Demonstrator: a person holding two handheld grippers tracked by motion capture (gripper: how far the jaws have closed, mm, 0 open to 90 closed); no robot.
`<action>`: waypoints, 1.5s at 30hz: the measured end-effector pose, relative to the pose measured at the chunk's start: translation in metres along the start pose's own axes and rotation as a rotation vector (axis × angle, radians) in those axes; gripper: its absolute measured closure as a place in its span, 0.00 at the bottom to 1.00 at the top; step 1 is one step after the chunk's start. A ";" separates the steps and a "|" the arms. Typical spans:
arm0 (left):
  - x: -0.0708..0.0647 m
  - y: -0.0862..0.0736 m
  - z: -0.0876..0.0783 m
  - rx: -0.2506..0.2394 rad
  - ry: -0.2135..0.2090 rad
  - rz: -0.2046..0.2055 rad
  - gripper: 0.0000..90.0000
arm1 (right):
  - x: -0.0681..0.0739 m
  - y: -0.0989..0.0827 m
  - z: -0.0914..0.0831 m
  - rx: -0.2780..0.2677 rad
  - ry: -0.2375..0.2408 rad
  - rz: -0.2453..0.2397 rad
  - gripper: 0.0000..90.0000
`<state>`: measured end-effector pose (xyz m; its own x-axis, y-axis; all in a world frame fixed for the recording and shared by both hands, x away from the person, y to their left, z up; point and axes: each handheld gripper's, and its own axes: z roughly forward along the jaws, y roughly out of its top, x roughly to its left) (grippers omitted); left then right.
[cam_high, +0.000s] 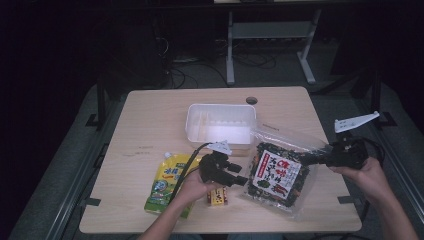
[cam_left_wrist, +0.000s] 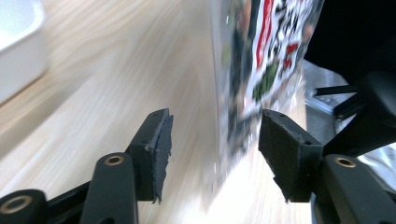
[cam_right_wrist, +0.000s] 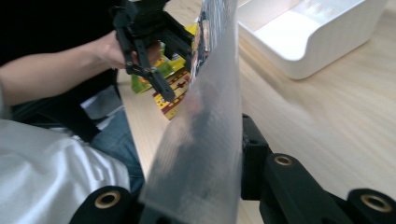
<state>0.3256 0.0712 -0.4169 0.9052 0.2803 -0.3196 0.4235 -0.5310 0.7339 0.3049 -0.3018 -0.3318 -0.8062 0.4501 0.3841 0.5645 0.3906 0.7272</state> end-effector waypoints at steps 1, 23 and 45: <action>0.000 0.000 0.000 0.000 0.000 0.000 0.46 | 0.000 0.000 0.000 0.000 0.000 0.000 0.87; -0.012 -0.050 -0.072 -0.007 0.171 0.000 0.36 | 0.035 0.074 0.003 -0.056 -0.175 -0.121 0.87; -0.004 -0.096 -0.115 -0.058 0.236 -0.071 0.33 | 0.029 0.166 0.047 -0.102 -0.330 -0.187 0.87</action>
<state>0.2772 0.2133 -0.4169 0.8369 0.4975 -0.2282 0.4769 -0.4582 0.7500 0.3831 -0.1861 -0.2269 -0.7837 0.6193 0.0481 0.3792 0.4157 0.8267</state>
